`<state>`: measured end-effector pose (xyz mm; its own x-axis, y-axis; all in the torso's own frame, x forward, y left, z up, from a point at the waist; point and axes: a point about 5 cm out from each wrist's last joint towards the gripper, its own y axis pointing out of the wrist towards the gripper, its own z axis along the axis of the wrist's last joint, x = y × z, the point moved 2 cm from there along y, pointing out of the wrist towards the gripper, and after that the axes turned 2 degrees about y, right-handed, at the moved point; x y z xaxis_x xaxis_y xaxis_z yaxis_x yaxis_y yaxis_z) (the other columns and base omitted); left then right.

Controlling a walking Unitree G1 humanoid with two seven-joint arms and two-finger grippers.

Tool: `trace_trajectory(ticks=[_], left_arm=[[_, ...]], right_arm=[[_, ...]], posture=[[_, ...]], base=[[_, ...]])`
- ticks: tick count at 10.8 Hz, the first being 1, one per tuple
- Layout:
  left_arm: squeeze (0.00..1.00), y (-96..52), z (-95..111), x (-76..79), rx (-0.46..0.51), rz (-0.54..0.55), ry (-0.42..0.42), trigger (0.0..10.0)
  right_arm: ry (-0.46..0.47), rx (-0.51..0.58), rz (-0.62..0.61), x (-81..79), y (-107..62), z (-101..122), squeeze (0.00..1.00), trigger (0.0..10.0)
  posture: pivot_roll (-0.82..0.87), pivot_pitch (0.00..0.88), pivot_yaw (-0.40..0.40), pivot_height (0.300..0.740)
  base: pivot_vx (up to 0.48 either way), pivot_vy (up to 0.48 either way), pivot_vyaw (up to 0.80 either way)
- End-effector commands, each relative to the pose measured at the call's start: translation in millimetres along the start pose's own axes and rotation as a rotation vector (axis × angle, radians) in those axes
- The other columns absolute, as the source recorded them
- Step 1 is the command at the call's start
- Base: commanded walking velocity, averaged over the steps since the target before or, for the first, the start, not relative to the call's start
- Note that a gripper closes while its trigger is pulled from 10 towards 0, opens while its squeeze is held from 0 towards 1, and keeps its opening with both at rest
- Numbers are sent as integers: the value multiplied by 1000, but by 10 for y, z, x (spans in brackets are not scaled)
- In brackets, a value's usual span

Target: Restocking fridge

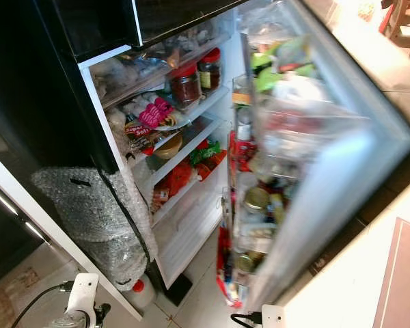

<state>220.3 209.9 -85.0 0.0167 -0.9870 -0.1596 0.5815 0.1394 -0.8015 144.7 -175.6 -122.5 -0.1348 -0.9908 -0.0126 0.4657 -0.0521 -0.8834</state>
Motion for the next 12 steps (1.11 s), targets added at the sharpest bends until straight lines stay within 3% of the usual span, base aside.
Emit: trace_trajectory(ticks=[1,12], left_arm=[[0,-2,-33,-15,-20,12,-7,10000],[0,-3,-47,-18,-25,20,-20,10000]], right_arm=[[13,-76,3,-45,-23,-194,0,10000],[26,-52,10,-57,-23,-172,0,10000]], posture=[[-200,27,42,740],[-190,8,40,740]], base=[[0,0,0],[0,-27,0]])
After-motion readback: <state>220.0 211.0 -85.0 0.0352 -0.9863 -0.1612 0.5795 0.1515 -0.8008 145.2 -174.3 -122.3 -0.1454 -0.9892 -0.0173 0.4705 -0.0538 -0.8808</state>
